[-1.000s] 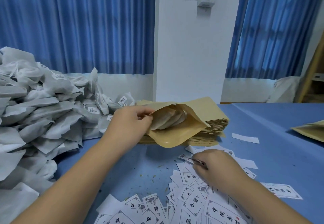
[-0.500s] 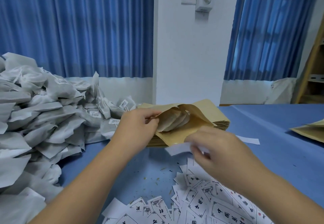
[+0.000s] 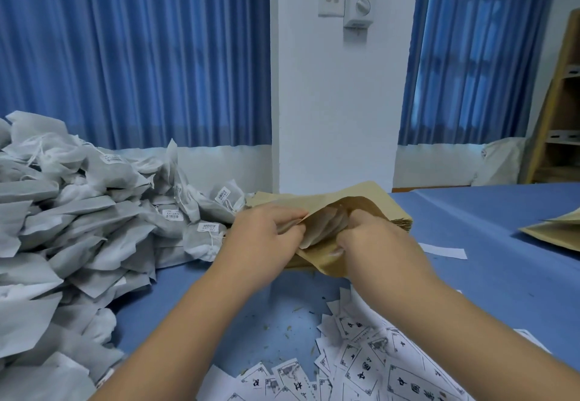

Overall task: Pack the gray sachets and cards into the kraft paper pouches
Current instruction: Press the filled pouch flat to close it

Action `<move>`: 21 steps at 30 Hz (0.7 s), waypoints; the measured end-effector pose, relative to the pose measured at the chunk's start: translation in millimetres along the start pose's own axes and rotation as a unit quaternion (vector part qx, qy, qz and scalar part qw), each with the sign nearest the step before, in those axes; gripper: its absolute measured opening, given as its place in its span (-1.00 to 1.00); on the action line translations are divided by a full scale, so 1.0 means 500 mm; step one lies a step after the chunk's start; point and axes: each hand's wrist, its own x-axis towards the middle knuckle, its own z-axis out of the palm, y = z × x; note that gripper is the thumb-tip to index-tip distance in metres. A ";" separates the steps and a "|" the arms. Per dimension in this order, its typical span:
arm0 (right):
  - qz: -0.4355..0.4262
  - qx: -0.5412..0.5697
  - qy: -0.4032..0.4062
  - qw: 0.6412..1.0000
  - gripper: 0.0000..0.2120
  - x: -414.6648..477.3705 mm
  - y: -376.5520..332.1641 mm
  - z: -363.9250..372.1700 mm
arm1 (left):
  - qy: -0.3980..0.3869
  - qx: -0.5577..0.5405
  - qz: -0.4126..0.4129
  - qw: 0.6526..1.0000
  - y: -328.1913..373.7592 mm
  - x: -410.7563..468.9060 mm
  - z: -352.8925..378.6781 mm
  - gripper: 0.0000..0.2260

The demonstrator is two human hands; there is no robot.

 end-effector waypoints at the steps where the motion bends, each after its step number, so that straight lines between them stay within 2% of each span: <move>1: -0.009 -0.006 -0.011 1.000 -0.79 0.007 -0.006 -0.001 | -0.002 -0.001 0.000 1.000 0.000 -0.001 0.000 -0.78; 8: -0.051 0.000 -0.106 0.993 -0.87 0.048 -0.001 0.011 | -0.011 0.005 0.015 1.000 0.013 -0.002 -0.001 -0.79; 11: -0.091 -0.011 -0.092 0.991 -0.73 0.049 0.010 0.022 | -0.016 0.005 0.010 1.000 0.019 -0.004 -0.001 -0.78; 14: -0.137 0.008 -0.014 0.990 -0.55 0.020 0.024 0.036 | -0.013 -0.002 -0.017 1.000 0.022 -0.001 -0.006 -0.78; 16: -0.160 0.034 0.059 0.985 -0.61 -0.011 0.030 0.037 | -0.017 0.000 -0.030 0.999 0.026 0.000 -0.009 -0.77; 21: -0.141 0.088 0.215 0.962 -0.79 -0.085 0.074 0.070 | -0.020 0.017 -0.034 0.999 0.031 -0.005 -0.012 -0.73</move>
